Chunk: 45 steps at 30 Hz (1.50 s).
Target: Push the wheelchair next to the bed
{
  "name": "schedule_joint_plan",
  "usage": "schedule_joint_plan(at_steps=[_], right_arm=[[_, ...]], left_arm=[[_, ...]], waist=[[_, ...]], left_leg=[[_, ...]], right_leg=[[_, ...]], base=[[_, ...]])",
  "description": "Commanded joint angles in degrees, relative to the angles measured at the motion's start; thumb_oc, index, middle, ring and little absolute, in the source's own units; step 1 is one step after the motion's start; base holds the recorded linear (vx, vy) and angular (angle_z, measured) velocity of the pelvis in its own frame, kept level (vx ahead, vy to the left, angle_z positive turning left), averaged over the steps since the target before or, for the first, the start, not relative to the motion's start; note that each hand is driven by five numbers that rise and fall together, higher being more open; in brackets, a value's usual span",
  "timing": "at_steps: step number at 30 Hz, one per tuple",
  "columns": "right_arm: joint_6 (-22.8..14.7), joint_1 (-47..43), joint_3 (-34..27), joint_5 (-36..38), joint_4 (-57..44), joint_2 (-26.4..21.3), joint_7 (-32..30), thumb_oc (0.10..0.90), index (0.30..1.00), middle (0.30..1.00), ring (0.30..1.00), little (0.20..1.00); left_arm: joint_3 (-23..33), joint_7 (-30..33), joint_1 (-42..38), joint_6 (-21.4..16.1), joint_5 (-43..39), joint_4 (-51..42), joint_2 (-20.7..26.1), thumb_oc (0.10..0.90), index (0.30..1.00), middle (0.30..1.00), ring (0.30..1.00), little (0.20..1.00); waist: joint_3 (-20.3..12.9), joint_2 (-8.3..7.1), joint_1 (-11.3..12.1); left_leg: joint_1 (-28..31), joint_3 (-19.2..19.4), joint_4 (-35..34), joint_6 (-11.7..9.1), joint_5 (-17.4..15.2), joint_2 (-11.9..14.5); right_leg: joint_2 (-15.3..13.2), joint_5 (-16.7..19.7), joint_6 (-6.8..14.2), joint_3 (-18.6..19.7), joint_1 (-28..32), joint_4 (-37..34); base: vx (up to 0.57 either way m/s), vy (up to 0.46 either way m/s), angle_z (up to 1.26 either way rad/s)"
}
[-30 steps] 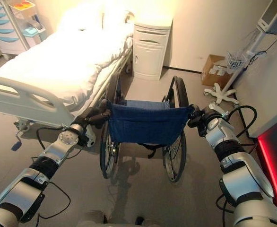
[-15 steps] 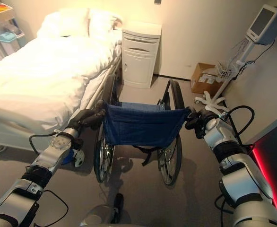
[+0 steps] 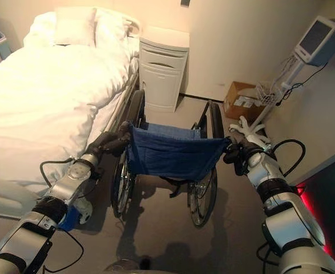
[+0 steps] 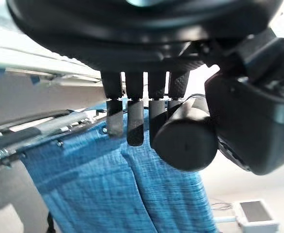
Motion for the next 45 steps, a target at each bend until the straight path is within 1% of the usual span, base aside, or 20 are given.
schedule_joint_plan(at_steps=[1,3,6,10,11,12,13,14,15,18,20,22,23,24,26,28,30,33,39,45], right_arm=[[-3.5,1.0,6.4,2.1,-1.4,6.1,2.4,0.400,0.300,0.300,0.300,0.300],[-0.6,-0.3,6.4,2.7,-3.4,5.3,3.5,0.400,0.300,0.300,0.300,0.300],[1.5,-1.3,6.3,2.2,-5.0,4.5,5.3,0.400,0.300,0.300,0.300,0.300],[0.5,-2.1,6.2,1.9,-6.0,3.4,7.1,0.400,0.300,0.300,0.300,0.300],[-0.4,-2.1,6.4,1.2,-6.4,3.8,7.8,0.400,0.300,0.300,0.300,0.300],[-1.0,-2.0,6.4,0.9,-6.8,3.8,8.0,0.400,0.300,0.300,0.300,0.300],[-2.4,-1.6,6.3,-0.3,-7.4,3.9,8.5,0.400,0.300,0.300,0.300,0.300],[-2.8,-1.3,6.3,-0.7,-7.6,3.6,8.6,0.400,0.300,0.300,0.300,0.300],[-4.8,-0.5,6.3,-2.2,-7.9,2.5,9.1,0.400,0.300,0.300,0.300,0.300],[-4.4,-0.4,7.2,-0.6,-6.7,0.8,7.2,0.400,0.300,0.300,0.300,0.300],[-5.3,-0.5,6.9,0.3,-3.9,1.3,5.4,0.400,0.300,0.300,0.300,0.300],[-5.9,-1.4,6.8,-0.1,-2.0,2.4,4.4,0.400,0.300,0.300,0.300,0.300],[-5.3,-1.8,6.8,0.1,-1.4,3.1,4.4,0.400,0.300,0.300,0.300,0.300],[-4.6,-2.0,6.9,0.3,-1.5,3.5,4.4,0.400,0.300,0.300,0.300,0.300],[-2.3,-2.4,7.2,0.0,-2.3,5.1,4.9,0.400,0.300,0.300,0.300,0.300],[-1.7,-3.8,7.5,-0.2,-2.4,4.9,6.8,0.400,0.300,0.300,0.300,0.300],[-1.4,-4.4,7.5,0.5,-2.6,4.3,7.9,0.400,0.300,0.300,0.300,0.300],[-1.6,-2.4,6.1,-0.7,-2.7,5.7,9.2,0.400,0.300,0.300,0.300,0.300],[-5.1,1.8,4.6,-1.8,-1.0,7.9,6.1,0.400,0.300,0.300,0.300,0.300],[-4.5,-1.6,6.0,-0.1,1.3,9.3,3.1,0.400,0.300,0.300,0.300,0.300]], left_arm=[[-4.1,-0.5,4.5,1.5,6.0,1.5,1.5,0.400,0.300,0.300,0.300,0.300],[-4.5,-1.2,3.4,2.1,5.8,1.3,1.3,0.400,0.300,0.300,0.300,0.300],[-4.5,-2.0,2.9,2.9,5.6,1.2,0.7,0.400,0.300,0.300,0.300,0.300],[-3.5,-2.6,3.4,5.5,5.5,1.1,-0.7,0.400,0.300,0.300,0.300,0.300],[-3.2,-2.6,3.9,6.1,4.2,1.2,-0.7,0.400,0.300,0.300,0.300,0.300],[-3.0,-2.5,4.2,6.4,4.3,1.2,-0.7,0.400,0.300,0.300,0.300,0.300],[-2.8,-2.3,4.7,6.9,4.6,1.0,-0.7,0.400,0.300,0.300,0.300,0.300],[-2.8,-2.3,5.0,6.8,4.6,1.0,-0.8,0.400,0.300,0.300,0.300,0.300],[-2.9,-2.5,5.7,6.9,4.0,0.9,-0.9,0.400,0.300,0.300,0.300,0.300],[-4.6,-3.0,3.9,5.1,4.8,2.5,-2.6,0.400,0.300,0.300,0.300,0.300],[-5.7,-2.7,2.7,3.7,5.3,3.2,-3.4,0.400,0.300,0.300,0.300,0.300],[-5.6,-2.4,2.5,3.0,5.9,2.7,-3.3,0.400,0.300,0.300,0.300,0.300],[-5.3,-2.3,2.6,2.7,5.9,2.4,-3.2,0.400,0.300,0.300,0.300,0.300],[-5.3,-2.3,2.5,2.5,5.9,2.1,-3.0,0.400,0.300,0.300,0.300,0.300],[-5.2,-2.1,2.8,3.0,5.5,1.3,-2.0,0.400,0.300,0.300,0.300,0.300],[-4.1,-2.7,3.6,3.6,5.3,0.5,-0.7,0.400,0.300,0.300,0.300,0.300],[-3.3,-2.9,3.6,4.7,4.7,0.1,-0.5,0.400,0.300,0.300,0.300,0.300],[-2.3,-3.5,3.6,5.2,3.7,2.6,0.0,0.400,0.300,0.300,0.300,0.300],[-3.2,-2.1,3.4,4.2,4.9,6.1,-0.7,0.400,0.300,0.300,0.300,0.300],[-4.1,-0.8,0.4,3.5,4.8,6.4,-0.7,0.400,0.300,0.300,0.300,0.300]], waist=[[5.3,-3.55,0.4],[5.4,-3.62,-1.0],[5.3,-3.76,-2.1],[4.2,-5.14,-2.9],[4.0,-4.78,-3.2],[4.0,-4.63,-3.4],[3.5,-4.44,-3.9],[3.4,-4.16,-4.2],[2.7,-3.72,-5.0],[3.8,-5.01,-4.9],[5.9,-5.32,-3.1],[6.7,-4.87,-1.7],[7.4,-3.85,-0.8],[7.6,-3.23,-0.1],[8.5,-1.44,2.9],[8.5,-0.66,4.7],[7.9,-0.34,4.1],[6.2,-1.16,4.0],[3.8,-1.97,3.8],[6.9,-1.21,2.4]], left_leg=[[1.1,6.6,1.8,-3.7,-6.0,-2.2],[3.2,5.0,2.8,-4.4,-8.2,-1.8],[5.5,4.1,4.4,-5.1,-10.9,-0.8],[7.3,3.7,7.4,-6.3,-14.5,0.8],[8.3,3.4,9.3,-7.7,-13.1,2.6],[9.1,3.6,9.7,-8.4,-11.7,3.7],[10.4,5.3,10.4,-10.0,-7.7,6.8],[10.7,5.7,10.7,-10.5,-5.8,8.0],[11.4,7.6,14.0,-12.4,1.9,11.7],[2.3,14.5,24.2,-13.9,9.1,14.8],[-5.2,13.6,25.3,-11.6,5.3,9.3],[-7.5,13.3,19.6,-10.6,3.8,5.5],[-7.6,13.4,13.9,-10.6,3.6,3.8],[-9.1,13.1,10.8,-10.7,4.4,2.6],[-15.7,11.8,4.3,-11.8,10.1,0.0],[-16.7,10.7,-0.1,-12.1,12.5,-0.3],[-14.4,12.0,2.1,-10.6,9.1,0.4],[-10.9,12.3,2.0,-8.1,4.5,-0.2],[-6.7,13.9,-1.6,-5.4,2.6,0.2],[-3.5,12.1,-2.9,-5.9,1.1,0.9]], right_leg=[[-6.7,21.2,2.3,3.1,-5.4,-12.0],[-6.8,20.7,2.6,3.2,-6.5,-18.6],[-7.1,20.8,2.9,3.6,-6.9,-22.3],[-6.8,19.8,2.4,5.5,-4.8,-16.7],[-6.5,18.9,1.9,5.7,-5.3,-11.9],[-6.7,18.8,1.8,5.1,-5.3,-11.4],[-7.0,18.2,1.5,3.2,-4.9,-10.9],[-6.7,18.0,1.2,2.7,-4.5,-11.0],[-6.0,17.0,-0.3,0.6,-3.1,-11.7],[-5.3,14.6,-3.2,-2.6,3.4,-14.2],[-4.5,14.1,-3.3,-1.2,7.7,-16.2],[-2.9,13.5,-2.9,0.5,9.7,-17.6],[-1.6,12.9,-2.5,1.1,10.9,-17.9],[-0.6,12.5,-2.6,1.6,11.8,-18.1],[2.7,11.0,-3.5,4.5,15.5,-19.4],[3.7,9.2,-3.8,6.0,17.0,-18.8],[3.3,7.2,-3.9,5.6,15.7,-15.9],[0.6,6.2,-1.8,4.2,16.6,-12.1],[-2.7,11.5,1.5,1.8,13.7,-2.5],[-5.7,14.4,1.3,0.7,3.8,-9.4]], base=[[0.52,-0.163,0.96],[0.53,-0.164,0.89],[0.56,-0.234,0.64],[0.51,-0.316,0.55],[0.47,-0.286,0.80],[0.44,-0.247,0.90],[0.29,-0.163,0.73],[0.43,-0.244,0.84],[0.37,-0.242,0.75],[0.36,-0.242,0.39],[0.31,-0.089,0.33],[0.26,0.002,0.04],[0.30,0.048,-0.53],[0.44,0.082,-0.83],[0.53,0.118,-0.86],[0.44,0.179,-0.93],[0.27,0.227,-1.32],[0.33,0.229,-0.24],[0.22,0.130,-0.13],[0.05,-0.054,-0.01]])
